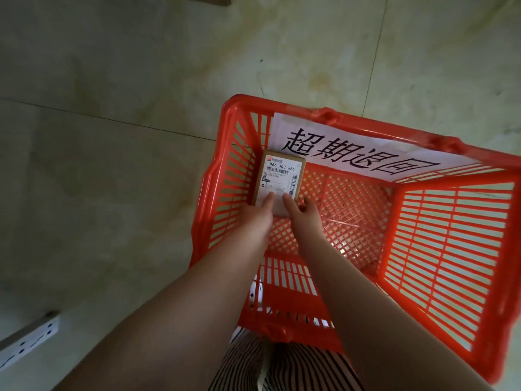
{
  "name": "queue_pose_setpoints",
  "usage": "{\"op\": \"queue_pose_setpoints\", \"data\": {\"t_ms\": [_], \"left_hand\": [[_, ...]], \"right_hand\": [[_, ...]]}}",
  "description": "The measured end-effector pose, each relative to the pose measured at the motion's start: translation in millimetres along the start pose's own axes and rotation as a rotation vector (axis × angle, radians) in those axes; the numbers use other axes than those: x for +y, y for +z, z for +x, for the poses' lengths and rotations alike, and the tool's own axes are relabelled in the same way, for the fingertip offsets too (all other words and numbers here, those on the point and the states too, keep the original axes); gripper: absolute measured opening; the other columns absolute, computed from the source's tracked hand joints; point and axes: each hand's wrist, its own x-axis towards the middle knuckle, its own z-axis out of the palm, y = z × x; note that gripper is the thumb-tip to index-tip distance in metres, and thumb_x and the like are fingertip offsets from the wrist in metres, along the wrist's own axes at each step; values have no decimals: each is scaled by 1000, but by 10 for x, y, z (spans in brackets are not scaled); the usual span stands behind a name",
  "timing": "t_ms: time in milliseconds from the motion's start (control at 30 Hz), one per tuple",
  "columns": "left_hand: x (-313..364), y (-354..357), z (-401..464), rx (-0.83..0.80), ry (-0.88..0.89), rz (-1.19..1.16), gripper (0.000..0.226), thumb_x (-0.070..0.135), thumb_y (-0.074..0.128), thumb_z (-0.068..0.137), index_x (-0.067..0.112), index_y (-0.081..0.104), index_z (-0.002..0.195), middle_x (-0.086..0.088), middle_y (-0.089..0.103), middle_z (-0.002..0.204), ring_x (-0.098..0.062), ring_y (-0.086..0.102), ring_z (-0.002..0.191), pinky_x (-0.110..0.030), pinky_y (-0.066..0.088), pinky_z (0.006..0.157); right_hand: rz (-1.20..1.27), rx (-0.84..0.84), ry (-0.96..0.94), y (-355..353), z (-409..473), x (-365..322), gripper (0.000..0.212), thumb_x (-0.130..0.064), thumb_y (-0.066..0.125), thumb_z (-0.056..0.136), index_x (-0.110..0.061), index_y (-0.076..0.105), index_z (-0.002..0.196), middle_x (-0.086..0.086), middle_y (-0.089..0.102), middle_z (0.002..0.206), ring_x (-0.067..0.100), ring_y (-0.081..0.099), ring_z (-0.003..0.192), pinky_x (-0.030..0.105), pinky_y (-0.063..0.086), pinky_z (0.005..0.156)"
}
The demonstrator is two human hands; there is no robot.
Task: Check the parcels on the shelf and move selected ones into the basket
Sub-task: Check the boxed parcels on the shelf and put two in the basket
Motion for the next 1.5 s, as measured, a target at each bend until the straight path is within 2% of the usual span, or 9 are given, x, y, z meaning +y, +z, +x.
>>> {"op": "queue_pose_setpoints", "data": {"t_ms": [133,233,367,467,600,700,833,1133,1500], "left_hand": [[109,-264,-459,-123,-81,-15,79,60,61,82,14,41,143,-9,55,137,-30,56,120,-41,46,96],[240,-671,-1136,-141,-13,-152,42,40,65,88,9,63,117,-9,67,113,-22,64,96,-32,48,76],[487,-1401,-2331,-182,82,-429,18,21,70,85,11,69,100,-8,73,95,-14,70,81,-24,55,71],[526,-2028,-3256,-214,232,-572,12,12,55,93,15,65,99,-6,69,96,-13,67,84,-24,54,80],[232,-2755,-4275,-139,320,-740,21,8,51,96,14,66,108,-6,71,106,-17,67,97,-30,51,91],[-316,-3254,-5045,-55,350,-935,24,7,49,98,13,64,116,-5,70,110,-14,68,98,-28,51,92],[-1261,-3703,-5927,108,351,-1235,28,6,54,94,7,62,121,-12,66,117,-24,62,109,-35,45,102],[-3656,-4204,-7185,513,410,-1762,18,13,61,92,19,67,108,1,72,106,-13,66,100,-23,52,86],[-6585,-5065,-8206,784,463,-1995,14,12,61,90,19,68,100,2,71,97,-11,65,96,-24,50,91]], "right_hand": [[-6,153,129,-165,-398,-174,53,-40,68,89,-8,58,130,3,66,121,25,63,109,35,50,89],[71,122,131,-389,-1097,-571,18,-32,71,88,-15,69,94,-1,69,88,22,67,88,38,57,82],[190,-152,40,-670,-2156,-1236,11,-23,70,90,-14,72,94,1,75,85,15,70,76,26,56,66],[114,-369,-59,-785,-3012,-1712,6,-16,69,89,-11,72,93,3,74,80,17,68,74,30,57,75],[-88,-602,-253,-804,-4023,-2131,24,-11,65,92,-10,67,115,8,69,108,21,64,100,35,50,95],[-256,-768,-313,-691,-4900,-2150,24,-5,63,91,-10,67,114,12,68,108,21,63,99,27,50,86],[-384,-949,-288,-377,-5968,-1824,16,-8,61,93,-18,69,104,-1,73,90,11,66,83,18,51,71],[-751,-1264,-277,394,-8069,-138,10,-21,66,92,-20,67,103,-3,72,90,11,67,80,21,51,69],[-892,-1442,-279,926,-10240,2351,13,-18,64,93,-14,66,105,3,70,93,15,65,82,23,52,74]]}}
